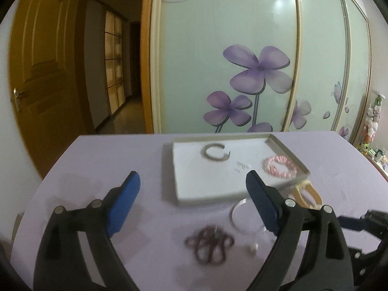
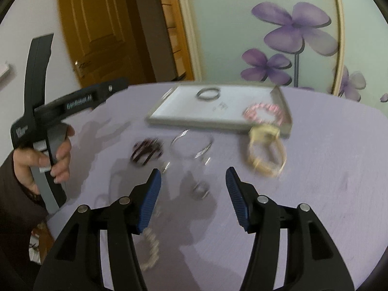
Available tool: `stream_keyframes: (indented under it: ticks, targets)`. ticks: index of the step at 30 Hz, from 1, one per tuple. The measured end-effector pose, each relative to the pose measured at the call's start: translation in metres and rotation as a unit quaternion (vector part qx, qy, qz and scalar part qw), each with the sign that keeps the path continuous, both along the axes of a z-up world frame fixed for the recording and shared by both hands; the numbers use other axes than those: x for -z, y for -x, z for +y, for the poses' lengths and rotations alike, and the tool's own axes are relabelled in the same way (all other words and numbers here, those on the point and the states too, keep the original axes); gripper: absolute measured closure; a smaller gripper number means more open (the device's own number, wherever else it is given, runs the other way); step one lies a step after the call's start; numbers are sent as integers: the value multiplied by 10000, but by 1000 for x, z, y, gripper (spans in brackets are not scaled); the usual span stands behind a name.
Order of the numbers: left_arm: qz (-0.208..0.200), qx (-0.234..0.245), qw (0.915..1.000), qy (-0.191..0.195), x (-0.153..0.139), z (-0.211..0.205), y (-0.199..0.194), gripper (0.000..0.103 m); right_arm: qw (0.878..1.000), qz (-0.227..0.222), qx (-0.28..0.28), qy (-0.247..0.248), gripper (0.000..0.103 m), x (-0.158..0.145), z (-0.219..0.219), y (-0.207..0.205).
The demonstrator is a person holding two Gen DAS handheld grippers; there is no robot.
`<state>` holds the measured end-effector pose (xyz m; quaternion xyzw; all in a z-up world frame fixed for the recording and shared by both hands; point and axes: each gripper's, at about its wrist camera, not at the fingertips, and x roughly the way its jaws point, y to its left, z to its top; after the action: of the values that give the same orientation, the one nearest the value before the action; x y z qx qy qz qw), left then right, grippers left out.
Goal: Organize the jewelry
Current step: 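Move the right tool to the pearl bracelet and close on it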
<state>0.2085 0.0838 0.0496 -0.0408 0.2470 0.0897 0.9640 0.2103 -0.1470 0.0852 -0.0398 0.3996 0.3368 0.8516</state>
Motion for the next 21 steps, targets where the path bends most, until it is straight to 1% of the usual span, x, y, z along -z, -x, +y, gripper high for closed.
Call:
stream_keyframes:
  ticks: [4, 10, 11, 12, 18, 20, 21]
  targets:
    - [3, -127, 9999, 34, 7, 6, 35, 14, 9999, 118, -88, -9, 46, 15, 1, 34]
    - [43, -210, 9998, 47, 16, 13, 64, 14, 9998, 151, -129, 68, 46, 38, 4, 77]
    - [40, -214, 9998, 40, 16, 14, 69, 14, 9998, 161, -104, 79, 50, 41, 5, 81]
    - [41, -220, 9997, 29, 17, 14, 72, 14, 9998, 167, -78, 94, 52, 44, 6, 83]
    - [40, -204, 9998, -4, 19, 13, 75, 14, 9997, 6, 141, 187, 59, 48, 12, 84]
    - [36, -210, 9998, -3, 19, 12, 74, 14, 9995, 61, 205, 246, 65, 51, 13, 80]
    - [37, -204, 9998, 5, 19, 12, 74, 14, 9994, 55, 227, 255, 66, 52, 12, 80]
